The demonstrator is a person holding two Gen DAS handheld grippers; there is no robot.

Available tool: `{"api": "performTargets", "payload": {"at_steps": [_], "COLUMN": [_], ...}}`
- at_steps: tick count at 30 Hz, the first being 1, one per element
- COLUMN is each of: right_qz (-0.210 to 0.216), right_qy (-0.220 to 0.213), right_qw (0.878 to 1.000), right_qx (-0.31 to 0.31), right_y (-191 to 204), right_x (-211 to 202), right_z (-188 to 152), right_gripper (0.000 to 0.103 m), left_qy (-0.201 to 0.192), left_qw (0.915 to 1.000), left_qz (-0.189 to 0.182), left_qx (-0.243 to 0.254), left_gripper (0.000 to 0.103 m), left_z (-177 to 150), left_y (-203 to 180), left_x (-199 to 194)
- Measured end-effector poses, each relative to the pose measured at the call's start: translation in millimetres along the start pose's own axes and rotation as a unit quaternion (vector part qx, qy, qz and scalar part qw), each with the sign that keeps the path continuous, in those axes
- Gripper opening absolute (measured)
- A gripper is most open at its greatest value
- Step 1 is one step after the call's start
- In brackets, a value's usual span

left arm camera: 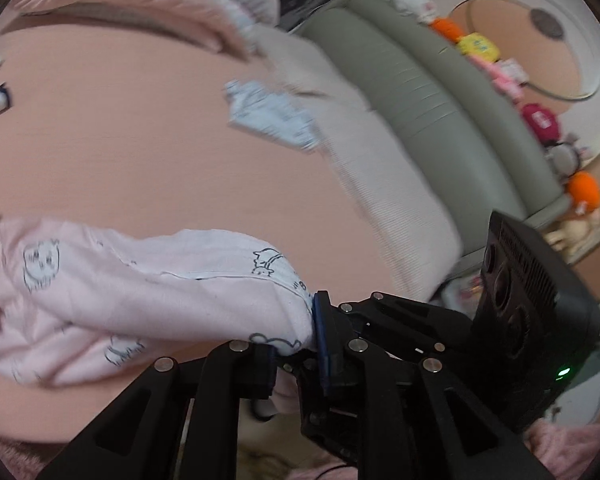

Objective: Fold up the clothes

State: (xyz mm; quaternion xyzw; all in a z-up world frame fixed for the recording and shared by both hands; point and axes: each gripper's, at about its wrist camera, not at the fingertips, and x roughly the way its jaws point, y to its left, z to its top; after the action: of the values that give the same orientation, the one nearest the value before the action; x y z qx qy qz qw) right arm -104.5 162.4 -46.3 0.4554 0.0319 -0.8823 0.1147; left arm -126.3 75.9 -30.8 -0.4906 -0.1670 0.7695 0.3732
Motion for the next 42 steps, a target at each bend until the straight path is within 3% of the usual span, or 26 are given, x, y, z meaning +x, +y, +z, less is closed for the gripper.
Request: {"api": "performTargets", "payload": {"at_steps": [1,3,5,9,13,15,16,17,19,20,23,25,26,28,30,31,33,34,35,38,42], "right_qz": [-0.010,-0.052,-0.065,-0.085,-0.068,-0.058,-0.033,-0.006,0.013,-0.011,-0.053,-0.020,0.018,0.061,0.047,0.016,-0.004,0.003,0.001,-0.029,-0.065], "right_qy": [-0.005,-0.018,-0.003,0.055,0.087,0.068,0.051,0.042,0.032,0.039,0.068,0.078,0.099,0.143,0.179,0.177,0.150,0.140,0.127,0.075,0.003], "right_qw": [1.000,0.999,0.997,0.988,0.981,0.981,0.977,0.970,0.952,0.950,0.965,0.973,0.973,0.964,0.959,0.965,0.974,0.976,0.977,0.978,0.978], "right_qx": [-0.004,0.000,0.043,0.114,0.161,0.175,0.202,0.239,0.305,0.309,0.247,0.217,0.208,0.217,0.214,0.195,0.167,0.168,0.173,0.193,0.199], "right_y": [-6,-24,-53,-103,-113,-117,-123,-134,-159,-167,-148,-127,-116,-98,-93,-86,-74,-72,-73,-85,-100], "right_x": [-5,-13,-8,16,32,25,21,19,15,16,23,28,41,73,106,111,106,103,99,84,50], "right_z": [1,3,-1,-21,-31,-28,-25,-27,-35,-37,-38,-41,-44,-55,-62,-63,-56,-52,-48,-30,-3], "right_gripper": [0.019,0.019,0.019,0.019,0.022,0.027,0.032,0.040,0.048,0.048,0.048,0.054,0.067,0.071,0.063,0.053,0.034,0.020,0.014,0.005,0.004], "left_qy": [0.000,0.000,0.012,0.030,0.016,0.007,0.003,0.005,0.011,0.014,0.023,0.029,0.031,0.040,0.042,0.043,0.036,0.027,0.018,-0.014,-0.051], "left_qw": [1.0000,0.9998,0.9982,0.9900,0.9683,0.9610,0.9572,0.9556,0.9522,0.9504,0.9440,0.9392,0.9366,0.9284,0.9247,0.9227,0.9221,0.9263,0.9301,0.9372,0.9459], "left_qz": [0.007,0.021,0.059,0.122,0.203,0.224,0.235,0.244,0.263,0.272,0.300,0.318,0.328,0.358,0.372,0.379,0.381,0.370,0.360,0.343,0.318], "left_qx": [0.001,0.003,-0.001,-0.064,-0.144,-0.161,-0.169,-0.165,-0.155,-0.150,-0.135,-0.125,-0.120,-0.089,-0.069,-0.059,-0.059,-0.066,-0.072,-0.062,-0.038], "left_gripper": [0.030,0.040,0.041,0.041,0.041,0.041,0.041,0.041,0.041,0.041,0.041,0.041,0.041,0.041,0.041,0.033,0.015,0.012,0.010,0.007,0.006], "left_z": [3,7,-1,-22,-41,-44,-45,-44,-43,-42,-39,-37,-37,-39,-40,-41,-43,-43,-42,-38,-44], "left_y": [-1,-4,7,55,108,123,130,133,137,140,147,152,154,150,144,141,137,136,134,119,98], "left_x": [2,7,7,9,-8,-21,-27,-24,-17,-14,-4,3,6,21,25,27,20,14,9,-8,-49]}}
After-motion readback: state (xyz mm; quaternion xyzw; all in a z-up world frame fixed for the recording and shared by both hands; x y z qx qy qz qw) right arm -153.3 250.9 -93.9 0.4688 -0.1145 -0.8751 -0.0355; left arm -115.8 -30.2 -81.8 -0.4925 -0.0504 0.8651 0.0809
